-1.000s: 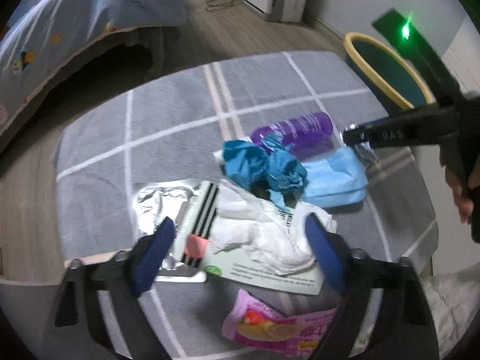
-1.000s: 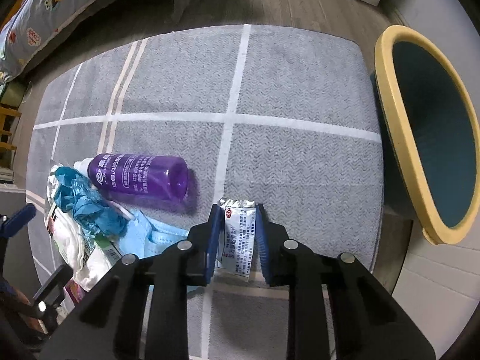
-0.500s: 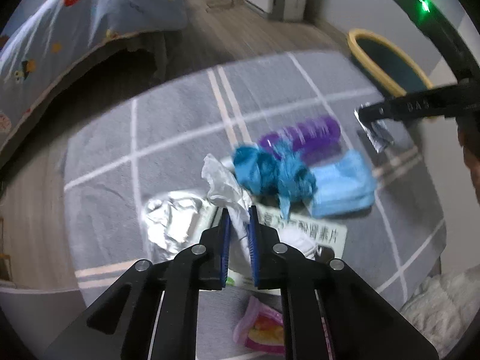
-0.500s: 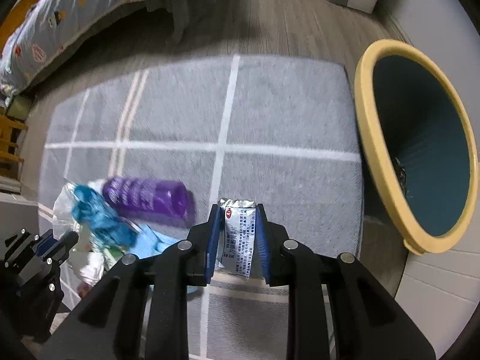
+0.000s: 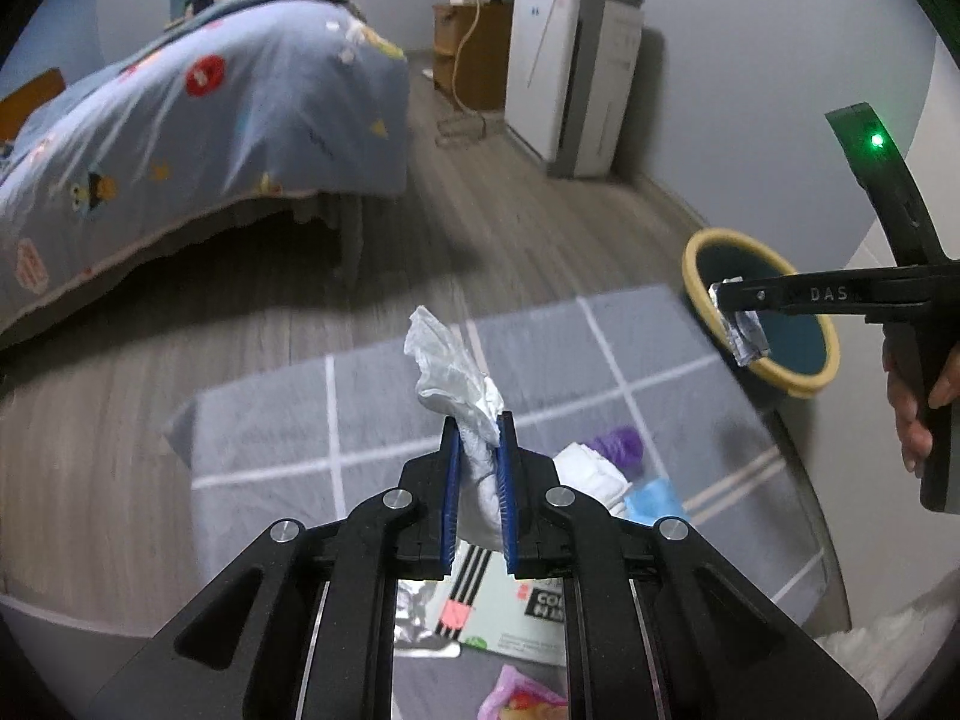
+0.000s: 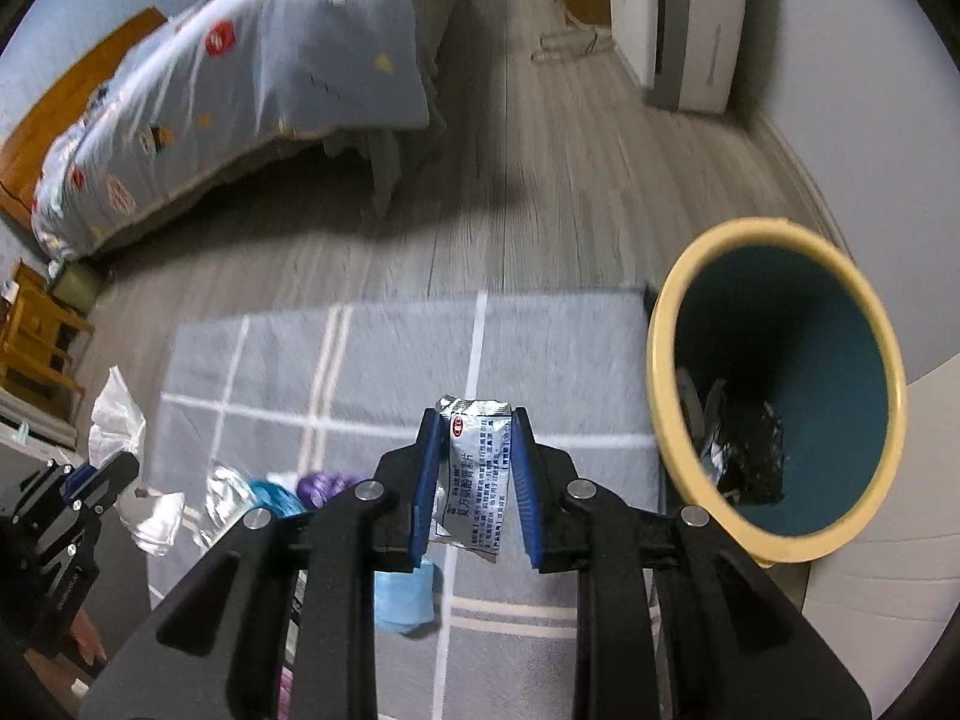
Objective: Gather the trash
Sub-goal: 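Carry both items over the wastebasket and open both tools to drop them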
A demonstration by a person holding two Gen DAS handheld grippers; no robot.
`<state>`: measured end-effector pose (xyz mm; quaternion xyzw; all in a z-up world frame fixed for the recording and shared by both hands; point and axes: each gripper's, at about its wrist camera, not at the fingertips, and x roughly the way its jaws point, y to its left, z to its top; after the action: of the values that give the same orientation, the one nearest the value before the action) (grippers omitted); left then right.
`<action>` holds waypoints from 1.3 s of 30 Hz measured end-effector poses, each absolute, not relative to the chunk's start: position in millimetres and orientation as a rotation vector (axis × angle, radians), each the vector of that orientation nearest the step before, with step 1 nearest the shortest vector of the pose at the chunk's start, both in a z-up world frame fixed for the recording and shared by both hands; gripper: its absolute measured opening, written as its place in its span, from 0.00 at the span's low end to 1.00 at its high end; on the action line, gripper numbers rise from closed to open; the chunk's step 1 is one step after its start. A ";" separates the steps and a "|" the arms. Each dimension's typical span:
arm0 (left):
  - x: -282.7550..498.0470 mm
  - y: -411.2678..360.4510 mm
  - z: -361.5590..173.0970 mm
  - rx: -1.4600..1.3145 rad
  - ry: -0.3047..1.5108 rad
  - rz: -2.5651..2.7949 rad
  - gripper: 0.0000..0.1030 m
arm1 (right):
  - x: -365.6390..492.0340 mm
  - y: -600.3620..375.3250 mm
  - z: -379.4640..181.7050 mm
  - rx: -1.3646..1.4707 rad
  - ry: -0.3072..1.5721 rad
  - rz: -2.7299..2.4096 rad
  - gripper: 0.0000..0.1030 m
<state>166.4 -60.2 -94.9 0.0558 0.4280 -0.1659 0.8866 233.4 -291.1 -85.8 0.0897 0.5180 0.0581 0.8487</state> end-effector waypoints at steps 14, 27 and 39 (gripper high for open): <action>166.6 -59.1 -79.5 0.081 0.845 -0.346 0.12 | 230.7 -295.5 -65.0 0.179 1.028 0.119 0.22; 185.9 -119.4 -82.1 0.072 0.909 -0.390 0.12 | 229.3 -338.4 -71.2 0.070 0.990 0.033 0.22; 214.0 -269.3 -113.7 0.224 0.967 -0.554 0.12 | 214.9 -443.1 -106.6 0.164 1.006 -0.201 0.22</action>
<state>214.0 -269.3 -113.7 0.1062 0.4578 -0.2621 0.8429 214.9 -443.1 -106.6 0.0785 0.4808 -0.0958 0.8680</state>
